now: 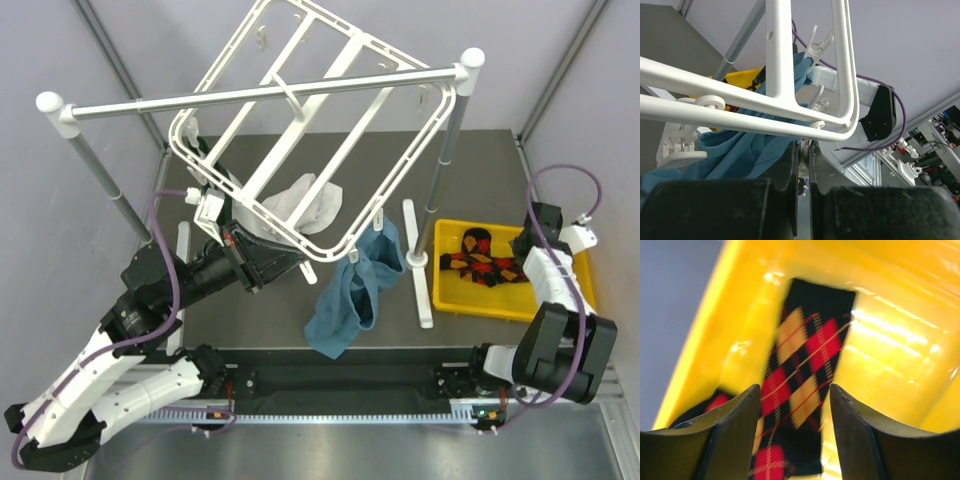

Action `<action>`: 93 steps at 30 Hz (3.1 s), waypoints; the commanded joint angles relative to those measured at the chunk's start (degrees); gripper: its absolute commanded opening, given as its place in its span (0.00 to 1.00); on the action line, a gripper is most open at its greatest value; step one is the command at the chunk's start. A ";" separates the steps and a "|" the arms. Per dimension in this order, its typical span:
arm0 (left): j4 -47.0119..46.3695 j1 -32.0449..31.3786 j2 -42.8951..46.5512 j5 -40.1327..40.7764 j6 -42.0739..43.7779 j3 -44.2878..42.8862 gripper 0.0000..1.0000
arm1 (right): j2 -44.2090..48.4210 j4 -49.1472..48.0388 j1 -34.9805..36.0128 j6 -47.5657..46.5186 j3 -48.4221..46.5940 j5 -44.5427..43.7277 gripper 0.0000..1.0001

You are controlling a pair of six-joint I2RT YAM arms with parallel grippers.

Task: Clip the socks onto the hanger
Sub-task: Pick up the sock from the bin, then clamp the sock onto the hanger.

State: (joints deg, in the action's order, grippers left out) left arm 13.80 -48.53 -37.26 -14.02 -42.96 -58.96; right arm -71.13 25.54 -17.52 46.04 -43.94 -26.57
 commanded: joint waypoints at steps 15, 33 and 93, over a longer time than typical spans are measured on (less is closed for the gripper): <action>1.84 0.02 -0.80 -0.04 0.86 -2.47 0.00 | -20.87 -7.52 -7.35 4.50 -4.75 4.33 0.47; 2.28 0.02 1.48 0.22 0.24 -1.16 0.00 | 3.33 -1.64 -4.12 -8.24 -4.49 13.91 0.00; 4.04 0.02 -3.53 6.90 -3.53 -1.51 0.00 | 22.72 11.73 89.80 -25.65 -33.56 36.52 0.00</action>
State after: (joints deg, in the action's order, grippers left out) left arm 16.38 -48.53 -40.05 -9.10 -46.13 -59.90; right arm -44.91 47.09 60.34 17.58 -75.46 28.56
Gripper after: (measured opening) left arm 0.097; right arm 0.014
